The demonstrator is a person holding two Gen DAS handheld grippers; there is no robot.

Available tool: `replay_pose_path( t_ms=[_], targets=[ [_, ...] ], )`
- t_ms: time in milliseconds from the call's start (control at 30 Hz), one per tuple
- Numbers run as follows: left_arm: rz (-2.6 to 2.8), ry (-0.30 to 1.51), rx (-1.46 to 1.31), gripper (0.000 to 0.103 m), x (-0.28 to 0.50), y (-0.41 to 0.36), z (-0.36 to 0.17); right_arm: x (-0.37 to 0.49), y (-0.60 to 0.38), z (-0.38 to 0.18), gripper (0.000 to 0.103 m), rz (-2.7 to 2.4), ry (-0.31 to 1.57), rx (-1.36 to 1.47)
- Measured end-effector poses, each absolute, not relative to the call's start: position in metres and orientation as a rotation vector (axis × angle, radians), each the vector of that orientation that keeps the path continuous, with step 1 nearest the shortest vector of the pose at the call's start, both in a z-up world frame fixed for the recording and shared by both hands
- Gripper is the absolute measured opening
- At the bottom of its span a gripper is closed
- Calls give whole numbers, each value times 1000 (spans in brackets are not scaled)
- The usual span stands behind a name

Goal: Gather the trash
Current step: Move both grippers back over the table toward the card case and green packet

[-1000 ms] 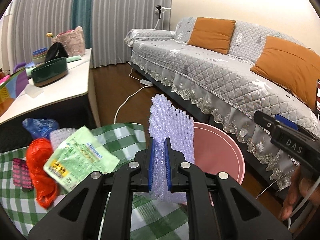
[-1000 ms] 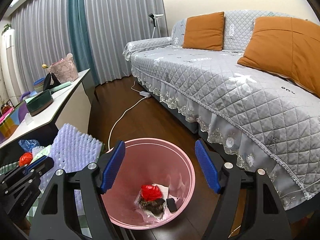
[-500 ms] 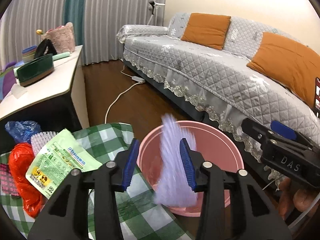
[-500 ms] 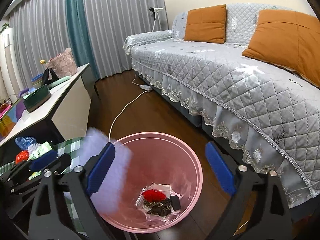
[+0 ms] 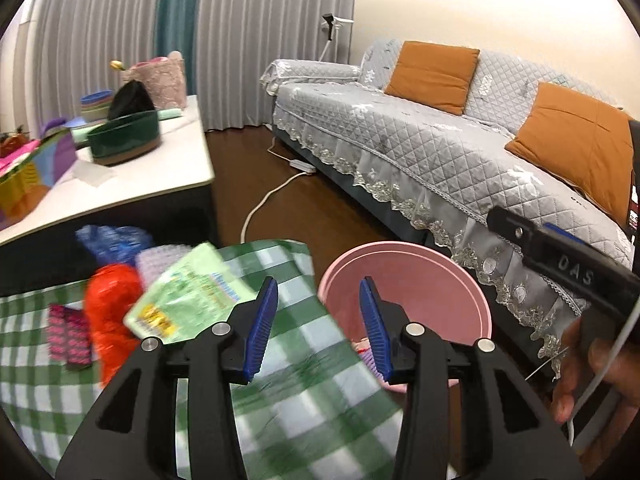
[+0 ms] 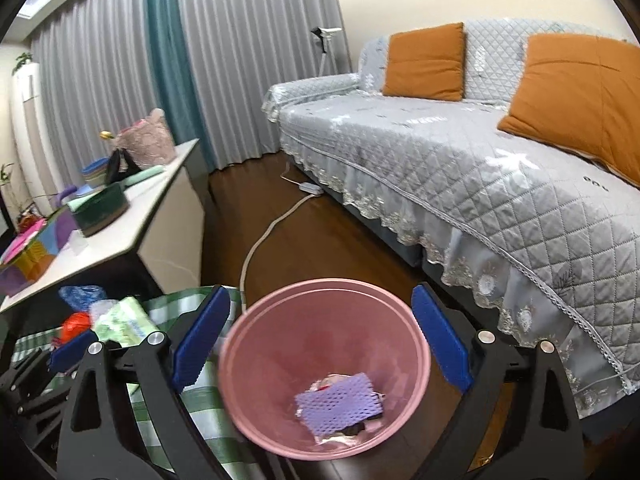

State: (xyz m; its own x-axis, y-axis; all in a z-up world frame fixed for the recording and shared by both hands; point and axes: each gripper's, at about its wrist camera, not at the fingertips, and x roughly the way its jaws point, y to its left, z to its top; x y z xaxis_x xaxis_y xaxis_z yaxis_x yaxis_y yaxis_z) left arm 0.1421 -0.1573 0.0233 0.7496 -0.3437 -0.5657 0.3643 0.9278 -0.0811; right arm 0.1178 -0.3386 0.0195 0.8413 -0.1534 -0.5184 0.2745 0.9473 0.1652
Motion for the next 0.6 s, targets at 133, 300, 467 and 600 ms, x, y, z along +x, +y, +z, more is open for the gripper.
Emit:
replay_pose_path(
  t_ms=[133, 300, 467, 600],
  targets=[
    [-355, 599, 37, 42, 121, -132, 33, 107, -321, 31, 90, -175, 510, 266],
    [-296, 588, 28, 42, 93, -91, 39, 98, -297, 35, 85, -114, 515, 287],
    [-227, 590, 16, 42, 71, -44, 31, 99, -265, 30, 71, -31, 545, 277],
    [-152, 618, -17, 37, 68, -5, 20, 105, -231, 24, 64, 33, 572, 239]
  ],
)
